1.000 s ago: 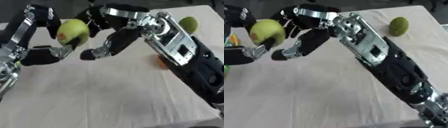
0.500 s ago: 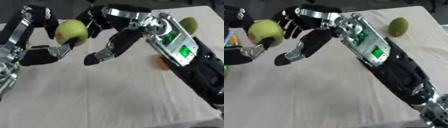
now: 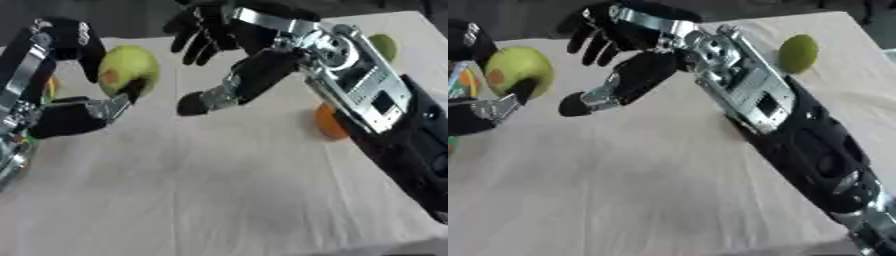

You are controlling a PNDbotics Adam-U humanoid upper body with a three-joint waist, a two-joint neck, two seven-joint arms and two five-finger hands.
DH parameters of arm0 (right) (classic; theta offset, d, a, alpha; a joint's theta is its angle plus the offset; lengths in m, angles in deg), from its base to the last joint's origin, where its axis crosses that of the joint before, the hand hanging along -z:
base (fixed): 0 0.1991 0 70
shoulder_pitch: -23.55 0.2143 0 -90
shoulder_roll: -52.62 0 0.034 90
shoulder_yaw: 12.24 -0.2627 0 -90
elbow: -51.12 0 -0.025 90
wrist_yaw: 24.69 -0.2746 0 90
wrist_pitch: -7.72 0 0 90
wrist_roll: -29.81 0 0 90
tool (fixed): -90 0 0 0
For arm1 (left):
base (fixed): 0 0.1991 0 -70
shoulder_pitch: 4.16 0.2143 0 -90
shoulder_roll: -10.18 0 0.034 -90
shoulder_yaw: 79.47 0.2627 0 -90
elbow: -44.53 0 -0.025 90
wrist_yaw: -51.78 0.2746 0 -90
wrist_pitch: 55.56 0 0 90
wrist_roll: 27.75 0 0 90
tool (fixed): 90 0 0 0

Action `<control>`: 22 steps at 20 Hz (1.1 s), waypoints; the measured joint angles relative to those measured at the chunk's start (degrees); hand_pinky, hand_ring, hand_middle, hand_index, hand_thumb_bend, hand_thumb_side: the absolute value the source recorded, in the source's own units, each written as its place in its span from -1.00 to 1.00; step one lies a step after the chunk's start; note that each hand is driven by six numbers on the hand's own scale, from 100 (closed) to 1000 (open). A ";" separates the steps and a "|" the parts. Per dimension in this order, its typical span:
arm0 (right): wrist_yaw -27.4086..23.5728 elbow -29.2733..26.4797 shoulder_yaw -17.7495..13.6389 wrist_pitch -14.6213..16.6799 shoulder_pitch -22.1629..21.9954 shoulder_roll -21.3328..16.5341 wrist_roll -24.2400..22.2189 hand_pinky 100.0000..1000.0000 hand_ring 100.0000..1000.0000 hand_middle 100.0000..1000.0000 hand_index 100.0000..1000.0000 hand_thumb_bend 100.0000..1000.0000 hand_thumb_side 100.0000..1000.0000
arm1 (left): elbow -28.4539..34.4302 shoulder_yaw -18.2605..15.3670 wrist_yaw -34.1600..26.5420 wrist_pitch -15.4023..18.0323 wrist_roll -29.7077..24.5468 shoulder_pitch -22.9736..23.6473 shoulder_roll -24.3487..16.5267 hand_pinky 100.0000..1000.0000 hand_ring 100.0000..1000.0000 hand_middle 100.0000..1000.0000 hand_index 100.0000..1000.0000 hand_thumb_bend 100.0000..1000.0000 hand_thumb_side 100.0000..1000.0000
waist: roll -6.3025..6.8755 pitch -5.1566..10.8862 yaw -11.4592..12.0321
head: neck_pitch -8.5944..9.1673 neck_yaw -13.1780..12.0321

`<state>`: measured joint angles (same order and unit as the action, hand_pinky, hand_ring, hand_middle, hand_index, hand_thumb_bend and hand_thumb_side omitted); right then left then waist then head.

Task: Pick up the objects with one hand, pass them to the other hand, and then place them into the box on the other side of the table.

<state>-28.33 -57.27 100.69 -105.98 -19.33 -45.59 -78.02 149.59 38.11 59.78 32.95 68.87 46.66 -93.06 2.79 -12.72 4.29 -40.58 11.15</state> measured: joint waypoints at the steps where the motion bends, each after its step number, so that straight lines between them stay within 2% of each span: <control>1: 0.00 -0.05 -0.19 -0.12 -0.27 -0.21 0.80 0.46 0.42 0.40 0.70 0.26 -0.63 | 0.25 -0.07 0.18 0.13 0.12 0.14 -0.19 -0.43 -0.38 -0.35 -0.32 -0.32 -0.82 | 0.01 0.00 0.00 | 0.00 0.00; 11: -0.72 -2.30 -2.72 -0.23 -2.54 -2.01 6.46 0.46 0.41 0.40 0.69 0.25 -0.63 | 0.86 -1.56 2.66 1.24 1.87 2.49 -2.78 -0.43 -0.37 -0.35 -0.32 -0.26 -0.86 | 0.18 -0.07 -0.33 | 0.00 -0.02; 22: -2.25 -4.98 -7.38 0.71 -5.75 -5.40 14.26 0.46 0.41 0.40 0.68 0.26 -0.62 | -1.79 -6.37 5.59 1.66 6.43 6.17 -9.94 -0.41 -0.36 -0.35 -0.32 -0.22 -0.91 | 0.35 -0.11 -0.66 | 0.02 -0.44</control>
<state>-30.58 -62.25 93.31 -105.27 -25.09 -51.00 -63.76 147.80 31.74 65.37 34.61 75.30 52.83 -103.00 3.14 -12.83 3.62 -40.56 10.71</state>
